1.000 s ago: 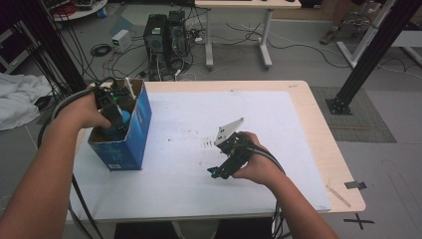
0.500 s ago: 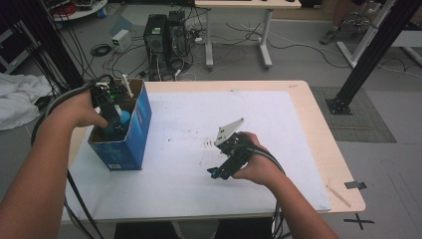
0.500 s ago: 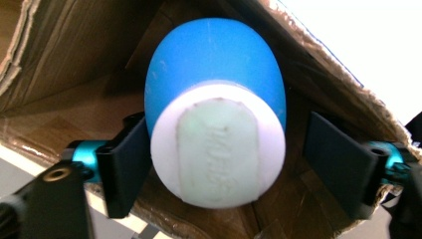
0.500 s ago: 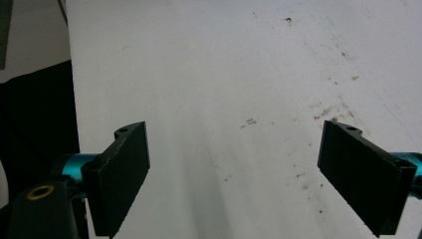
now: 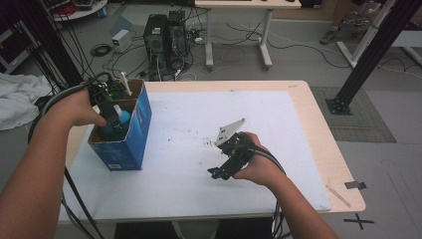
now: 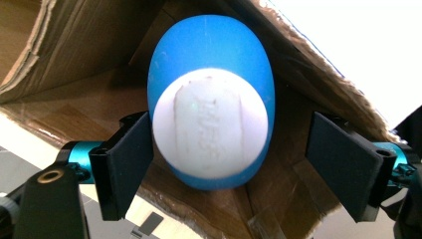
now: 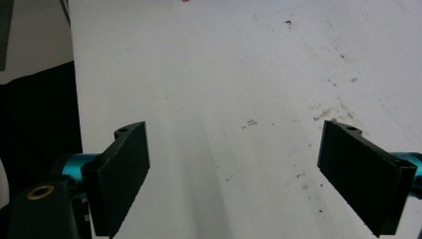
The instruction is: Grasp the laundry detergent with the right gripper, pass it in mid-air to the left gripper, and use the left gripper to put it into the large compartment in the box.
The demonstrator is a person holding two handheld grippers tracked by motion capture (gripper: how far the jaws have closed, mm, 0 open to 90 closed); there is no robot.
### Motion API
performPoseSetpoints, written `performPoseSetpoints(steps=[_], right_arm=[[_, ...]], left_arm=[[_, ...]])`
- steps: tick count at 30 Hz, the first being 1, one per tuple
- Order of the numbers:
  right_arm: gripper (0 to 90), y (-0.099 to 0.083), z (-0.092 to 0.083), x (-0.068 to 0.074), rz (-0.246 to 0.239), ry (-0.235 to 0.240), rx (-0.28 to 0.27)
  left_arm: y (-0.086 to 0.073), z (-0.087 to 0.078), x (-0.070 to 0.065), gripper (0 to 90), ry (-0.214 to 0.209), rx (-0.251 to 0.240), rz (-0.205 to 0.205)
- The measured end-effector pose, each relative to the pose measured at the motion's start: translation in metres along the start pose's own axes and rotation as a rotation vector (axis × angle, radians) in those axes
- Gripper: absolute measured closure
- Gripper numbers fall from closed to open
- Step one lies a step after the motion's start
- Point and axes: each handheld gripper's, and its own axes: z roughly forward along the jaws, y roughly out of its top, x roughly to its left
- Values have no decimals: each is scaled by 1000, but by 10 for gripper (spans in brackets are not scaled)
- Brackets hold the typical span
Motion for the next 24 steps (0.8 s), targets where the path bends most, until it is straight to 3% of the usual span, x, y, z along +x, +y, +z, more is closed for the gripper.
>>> performPoseSetpoints(steps=[19, 24], right_arm=[[123, 1, -4, -3, 3, -2, -1], [123, 1, -6, -3, 3, -5, -5]], left_arm=[[-8, -29, -5, 110, 22, -33, -16], [-8, -36, -12, 110, 26, -37, -2]])
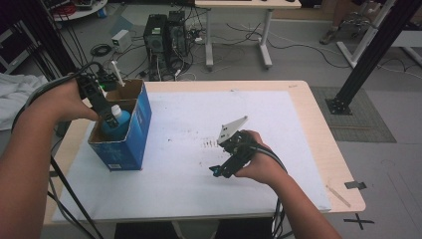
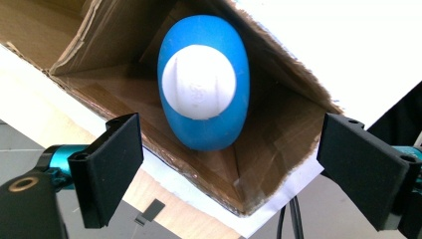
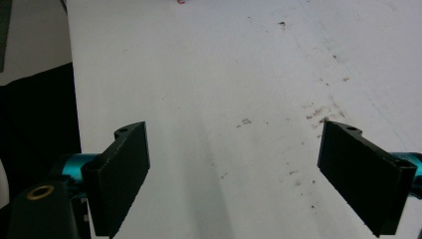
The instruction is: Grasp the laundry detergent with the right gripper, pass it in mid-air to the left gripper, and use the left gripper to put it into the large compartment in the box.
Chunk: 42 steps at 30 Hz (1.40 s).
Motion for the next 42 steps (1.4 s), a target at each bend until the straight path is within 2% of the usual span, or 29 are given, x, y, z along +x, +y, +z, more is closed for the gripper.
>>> performPoseSetpoints(steps=[5, 6, 10, 12, 13, 14, 15, 16, 21, 24, 25, 27, 28, 30, 35, 36, 37, 38, 42], right_arm=[[123, 0, -3, -1, -2, -4, -3], [123, 1, -5, -1, 1, -8, -4], [123, 3, -11, -2, -6, -15, 4], [123, 4, -12, -2, -6, -15, 7], [123, 4, -12, -2, -6, -15, 7], [123, 4, -13, -3, -7, -14, 14], [123, 5, -15, -4, -9, -15, 19], [123, 6, -16, -4, -8, -15, 25], [123, 10, -21, -8, -15, -15, 63], [123, 11, -22, -9, -16, -14, 74], [123, 16, -27, -14, -27, -12, 122], [123, 18, -28, -15, -24, -9, 137], [123, 18, -28, -15, -24, -9, 137], [123, 25, -35, -21, -33, -8, 188], [123, 31, -40, -28, -40, -1, 256], [123, 31, -40, -28, -40, -1, 256], [123, 32, -40, -30, -43, 4, 274], [123, 33, -38, -31, -57, 21, 321], [123, 32, -35, -32, -77, 43, 373]], left_arm=[[2, -8, -8, 69, 9, -8, 15], [4, -11, -12, 69, -1, -11, 40], [9, -18, -22, 66, 2, -23, 74], [14, -21, -31, 65, -4, -18, 110], [14, -21, -31, 58, -4, -18, 110], [20, -22, -40, 58, -11, -17, 136], [20, -22, -40, 20, -11, -17, 136], [26, -21, -48, 20, -34, -12, 176], [41, -12, -67, 20, -39, -6, 289], [41, -12, -67, 20, -39, -6, 289], [53, 1, -82, 20, -40, -4, 360], [53, 1, -82, 20, -40, -4, 360], [59, 7, -90, 20, -45, 3, 402], [63, 11, -96, 20, -50, 12, 425], [70, 18, -107, 20, -55, 20, 479], [70, 18, -107, 21, -55, 20, 479], [72, 23, -108, 21, -60, 22, 490], [72, 26, -109, 21, -67, 25, 490], [71, 38, -110, 21, -116, 42, 514]])
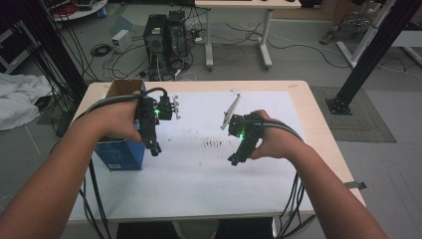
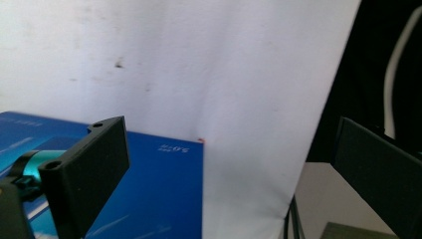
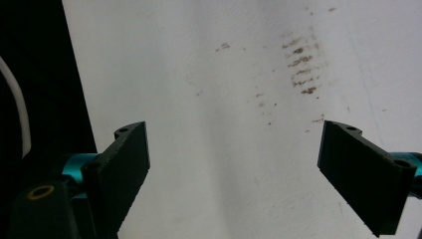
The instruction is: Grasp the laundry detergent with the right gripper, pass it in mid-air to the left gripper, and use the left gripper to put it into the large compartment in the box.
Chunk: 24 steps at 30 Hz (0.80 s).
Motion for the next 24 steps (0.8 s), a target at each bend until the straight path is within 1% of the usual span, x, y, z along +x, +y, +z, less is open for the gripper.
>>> performPoseSetpoints(steps=[1, 2, 3, 4, 5, 6, 7, 8, 10, 11, 12, 14, 15, 16, 17, 20, 21, 22, 23, 24], right_arm=[[123, 0, 0, 0, 0, 0, 0], [123, 0, 2, 0, 0, -1, 14], [123, 0, 6, -1, -1, -3, 47], [123, 0, 7, -1, -1, -5, 57], [123, 0, 9, -2, -5, -6, 60], [123, 1, 11, -2, -9, -4, 66], [123, 2, 12, -1, 0, 3, 79], [123, 3, 14, -2, -9, 3, 80], [123, 4, 17, -3, -12, 8, 91], [123, 4, 18, -4, -10, 13, 100], [123, 4, 19, -4, 3, 14, 114], [123, 3, 22, -6, -2, 15, 130], [123, 3, 23, -7, -2, 19, 139], [123, 2, 25, -8, 1, 18, 147], [123, 2, 26, -9, -3, 19, 155], [123, 0, 26, -12, -8, 24, 172], [123, -1, 25, -14, -11, 25, 186], [123, -2, 25, -14, -7, 16, 200], [123, -2, 24, -16, -12, 12, 212], [123, -3, 23, -16, -5, 10, 227]], left_arm=[[0, 0, 0, 21, 0, 0, 0], [1, 6, 0, 21, -17, -5, -2], [1, 9, 0, 21, -19, -5, 0], [2, 12, -1, 21, -21, -9, -1], [4, 16, -1, 20, -31, -9, 2], [6, 22, -1, 20, -49, -10, -4], [7, 25, -1, 20, -55, -8, -6], [9, 29, -1, 20, -63, -6, -5], [15, 37, 0, 20, -72, -2, 2], [17, 39, 0, 20, -71, 2, 7], [19, 42, 0, 20, -68, 6, 10], [23, 45, 1, 20, -65, 10, 24], [24, 45, 1, 20, -52, 9, 38], [25, 46, 2, 20, -54, 6, 51], [25, 46, 3, 20, -57, 1, 55], [24, 46, 6, 20, -59, -8, 57], [24, 45, 6, 20, -49, -16, 55], [23, 45, 7, 20, -52, -20, 51], [23, 44, 8, 20, -51, -24, 52], [23, 43, 8, 20, -48, -27, 56]])
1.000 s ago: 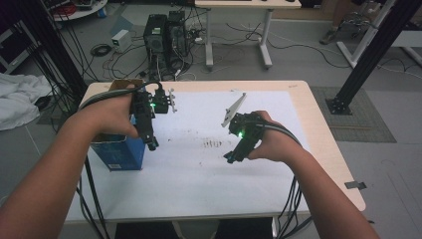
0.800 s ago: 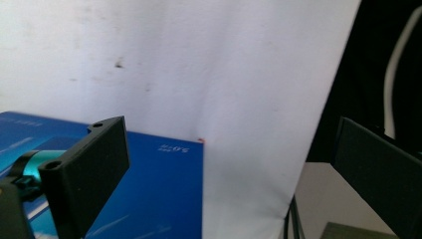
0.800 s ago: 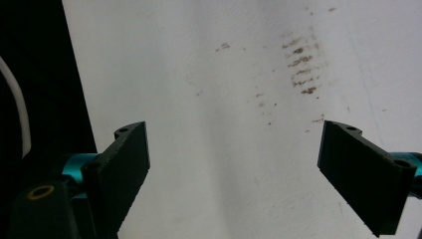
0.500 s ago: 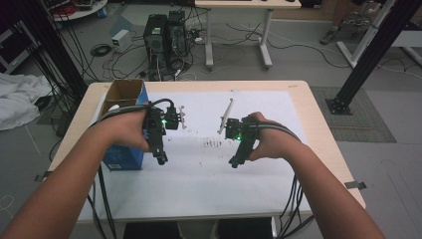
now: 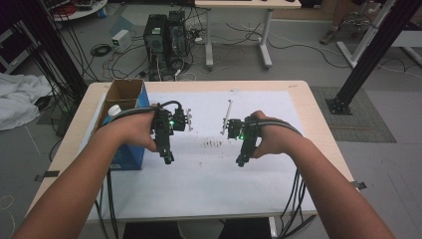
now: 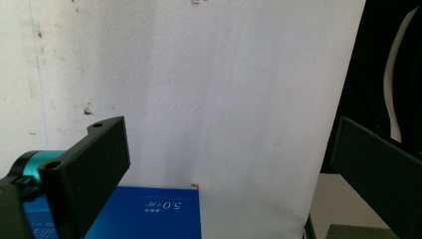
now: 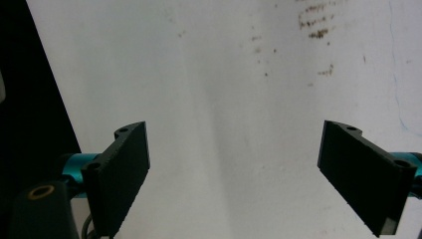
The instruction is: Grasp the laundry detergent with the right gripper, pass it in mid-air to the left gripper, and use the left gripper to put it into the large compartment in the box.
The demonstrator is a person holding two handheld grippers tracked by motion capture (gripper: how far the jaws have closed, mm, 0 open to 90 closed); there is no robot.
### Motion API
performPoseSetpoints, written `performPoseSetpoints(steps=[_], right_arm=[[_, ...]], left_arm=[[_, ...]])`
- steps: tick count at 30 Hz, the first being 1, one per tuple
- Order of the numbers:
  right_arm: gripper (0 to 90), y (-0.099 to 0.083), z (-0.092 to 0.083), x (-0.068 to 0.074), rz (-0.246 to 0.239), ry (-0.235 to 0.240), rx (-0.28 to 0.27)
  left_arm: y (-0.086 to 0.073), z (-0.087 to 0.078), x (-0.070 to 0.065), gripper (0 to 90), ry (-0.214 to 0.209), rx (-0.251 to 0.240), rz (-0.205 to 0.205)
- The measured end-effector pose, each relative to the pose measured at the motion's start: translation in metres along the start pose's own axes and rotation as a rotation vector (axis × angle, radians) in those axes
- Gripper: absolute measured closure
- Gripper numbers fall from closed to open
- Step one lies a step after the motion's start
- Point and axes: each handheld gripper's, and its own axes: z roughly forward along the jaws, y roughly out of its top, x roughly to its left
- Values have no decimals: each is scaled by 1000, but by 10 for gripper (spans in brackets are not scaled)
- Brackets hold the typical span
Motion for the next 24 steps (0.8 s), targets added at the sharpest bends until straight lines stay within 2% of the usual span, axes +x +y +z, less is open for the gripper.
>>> performPoseSetpoints(steps=[3, 5, 11, 16, 24], right_arm=[[123, 0, -2, -1, -2, -7, 44], [123, 1, -3, -2, -18, -7, 50], [123, 4, -6, -1, -27, -20, 78], [123, 3, -10, -1, -22, -30, 68], [123, 1, -14, 1, -7, -37, 50]], left_arm=[[-1, -1, -1, 20, 3, -6, 6], [-2, -1, -1, 20, 3, -7, 6], [-5, -3, -3, 20, -9, -12, 6], [-7, -4, -2, 20, -6, -12, -1], [-1, -2, -4, 20, -10, -1, 6]])
